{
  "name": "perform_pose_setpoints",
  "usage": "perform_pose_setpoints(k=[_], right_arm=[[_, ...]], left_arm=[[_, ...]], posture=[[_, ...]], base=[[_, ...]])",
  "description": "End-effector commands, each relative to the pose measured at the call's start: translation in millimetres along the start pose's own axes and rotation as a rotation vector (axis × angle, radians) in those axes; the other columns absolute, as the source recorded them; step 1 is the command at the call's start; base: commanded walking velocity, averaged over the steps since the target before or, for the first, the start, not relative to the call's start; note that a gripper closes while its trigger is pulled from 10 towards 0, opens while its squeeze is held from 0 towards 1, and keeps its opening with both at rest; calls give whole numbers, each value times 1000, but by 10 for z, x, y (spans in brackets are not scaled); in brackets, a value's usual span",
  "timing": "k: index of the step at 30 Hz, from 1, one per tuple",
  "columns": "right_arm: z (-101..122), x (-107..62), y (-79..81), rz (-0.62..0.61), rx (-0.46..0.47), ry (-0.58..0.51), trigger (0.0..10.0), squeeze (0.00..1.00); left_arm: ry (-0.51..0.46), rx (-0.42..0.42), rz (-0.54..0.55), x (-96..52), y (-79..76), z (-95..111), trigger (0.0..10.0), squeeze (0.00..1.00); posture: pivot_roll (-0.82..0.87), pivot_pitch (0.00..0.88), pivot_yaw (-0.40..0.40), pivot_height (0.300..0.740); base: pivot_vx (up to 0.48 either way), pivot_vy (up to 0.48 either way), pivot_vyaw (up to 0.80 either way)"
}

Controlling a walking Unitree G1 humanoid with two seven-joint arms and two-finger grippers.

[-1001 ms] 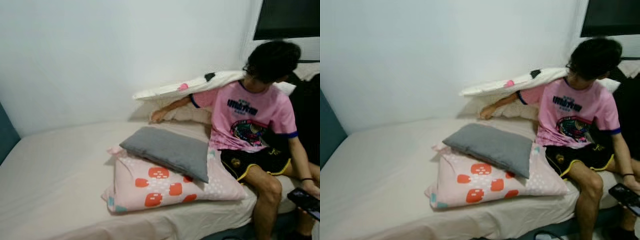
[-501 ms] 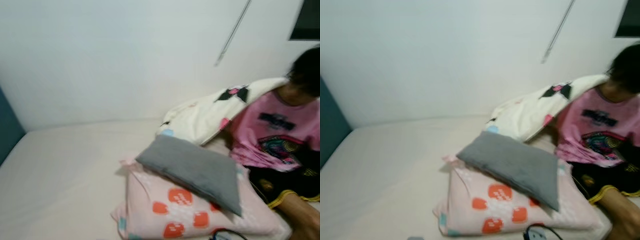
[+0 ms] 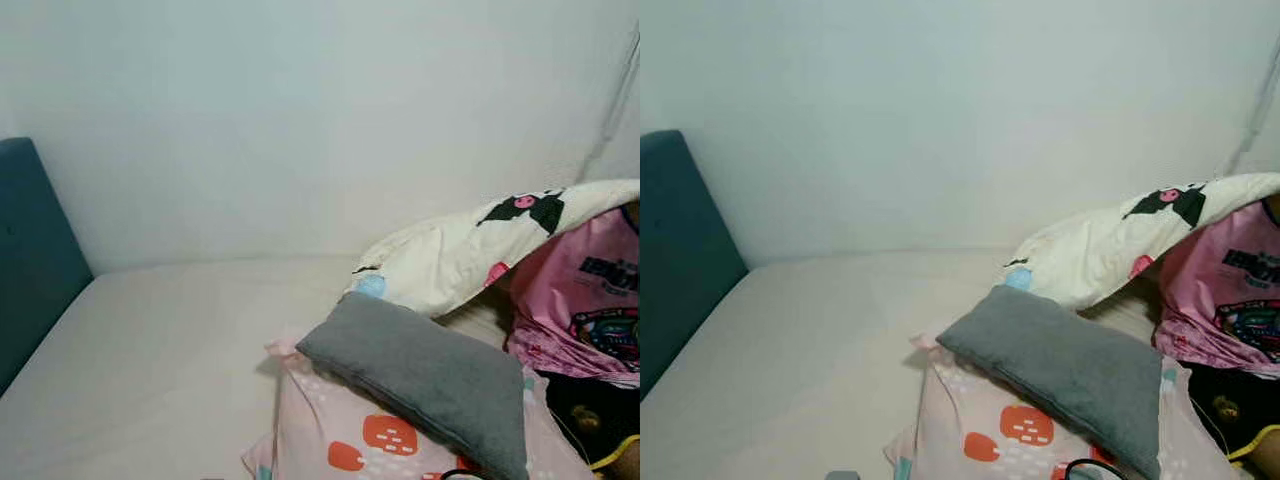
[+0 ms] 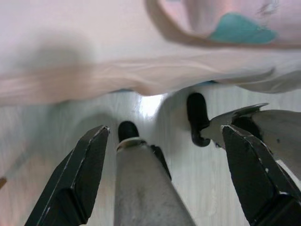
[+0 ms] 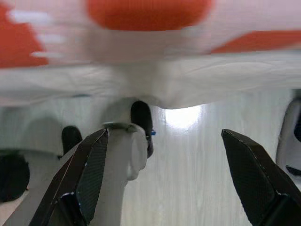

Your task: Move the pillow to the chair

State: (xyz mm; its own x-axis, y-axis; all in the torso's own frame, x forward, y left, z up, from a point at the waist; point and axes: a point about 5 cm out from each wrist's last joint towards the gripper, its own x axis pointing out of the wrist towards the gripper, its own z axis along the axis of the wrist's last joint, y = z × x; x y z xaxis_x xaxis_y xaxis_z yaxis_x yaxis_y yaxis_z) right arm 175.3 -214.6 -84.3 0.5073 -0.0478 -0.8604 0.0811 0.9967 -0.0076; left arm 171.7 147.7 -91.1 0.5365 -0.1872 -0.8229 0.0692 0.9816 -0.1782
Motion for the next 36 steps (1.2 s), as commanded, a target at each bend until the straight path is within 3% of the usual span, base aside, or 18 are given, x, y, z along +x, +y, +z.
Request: perform_pose_setpoints(k=[1,7,13,16,19,21,23,25,27,28,30,35,36], right_arm=[[79,0,-51,-33,50,-34,10000,0],[330,-2,-140,-82,159,-118,10000,0],[629,-11,-139,-67,198,-217,10000,0],[785,-19,-89,-15,233,-274,10000,0],[1077,-53,52,145,308,-387,10000,0],[1077,-53,52,145,308,-387,10000,0],[1336,-118,122,294,450,-502,10000,0],[1336,-118,122,294,450,-502,10000,0],[1510,-185,71,397,664,-604,10000,0],[1510,-185,71,397,664,-604,10000,0],[1514,-193,-42,363,775,-619,10000,0],[1425,-190,-213,283,878,-627,10000,0],[1402,-203,-302,270,984,-655,10000,0]], left_arm=[[10,19,-1,-10,30,-19,10000,0],[1,-9,26,-15,62,-13,10000,0],[-1,-15,14,-10,33,-16,10000,0],[-1,-16,12,-9,27,-20,10000,0],[0,-19,11,-11,25,-31,10000,0],[0,-19,11,-11,25,-31,10000,0],[5,-16,13,-19,40,-57,10000,0],[5,-16,13,-19,40,-57,10000,0],[15,-7,16,-37,74,-103,10000,0],[15,-7,16,-37,74,-103,10000,0],[28,4,23,-61,125,-158,10000,0],[44,9,41,-111,228,-247,10000,0],[48,14,44,-123,253,-267,10000,0]], posture=[[-89,6,10,740],[-98,10,19,740],[-99,14,17,740],[-98,14,16,740],[-101,19,15,740],[-101,19,15,740],[-94,39,24,740],[-94,39,24,740],[-78,60,36,740],[-78,60,36,740],[-67,69,41,740],[-26,106,60,740],[-18,114,66,740]], base=[[0,-480,0],[0,-160,-106],[0,0,-498],[0,0,0],[0,0,0],[0,0,0],[0,0,0],[0,0,0],[0,0,0],[0,0,0],[0,0,0],[0,0,0],[0,0,0]])
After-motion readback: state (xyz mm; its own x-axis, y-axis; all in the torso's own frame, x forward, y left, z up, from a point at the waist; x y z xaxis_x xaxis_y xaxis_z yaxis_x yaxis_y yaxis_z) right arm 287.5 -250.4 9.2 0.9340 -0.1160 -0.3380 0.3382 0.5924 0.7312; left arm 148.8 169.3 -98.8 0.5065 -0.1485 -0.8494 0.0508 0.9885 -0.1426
